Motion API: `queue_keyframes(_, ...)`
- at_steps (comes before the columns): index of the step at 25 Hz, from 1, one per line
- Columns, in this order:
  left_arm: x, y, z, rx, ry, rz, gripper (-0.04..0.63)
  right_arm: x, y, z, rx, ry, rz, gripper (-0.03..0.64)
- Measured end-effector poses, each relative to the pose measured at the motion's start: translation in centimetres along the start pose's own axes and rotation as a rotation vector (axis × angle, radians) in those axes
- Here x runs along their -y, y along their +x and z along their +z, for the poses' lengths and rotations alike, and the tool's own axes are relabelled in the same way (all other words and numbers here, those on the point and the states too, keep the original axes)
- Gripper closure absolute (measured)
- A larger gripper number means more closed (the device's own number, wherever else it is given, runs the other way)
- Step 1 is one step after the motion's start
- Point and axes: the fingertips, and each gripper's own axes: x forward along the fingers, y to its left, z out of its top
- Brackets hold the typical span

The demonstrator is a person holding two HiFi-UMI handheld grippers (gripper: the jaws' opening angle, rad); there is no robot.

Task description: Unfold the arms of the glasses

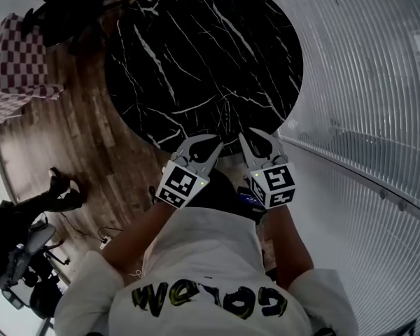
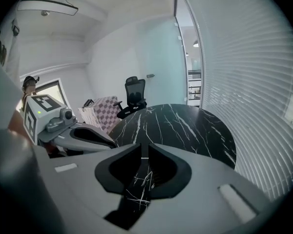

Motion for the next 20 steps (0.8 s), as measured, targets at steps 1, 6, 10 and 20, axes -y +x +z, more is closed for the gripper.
queue_keyframes(1,-0.2,0.4,-0.5,-0.009,-0.002,0.002,0.561,0.2,0.5,-0.5,-0.013,0.003,0.003,0.566)
queue_keyframes(6,-1.2,2.3,-3.1,-0.051,-0.010,0.015,0.549,1.4,2.8,-3.3,-0.072,0.008,0.008,0.561)
queue_keyframes(10,-2.0,3.7,-5.3,-0.090,-0.008,0.024,0.536,2.0,4.7,-5.1,-0.120,0.020,0.018,0.554)
queue_keyframes(20,-4.2,7.9,-12.2,-0.195,0.014,0.033,0.508,3.9,9.6,-10.1,-0.241,0.052,0.025,0.508)
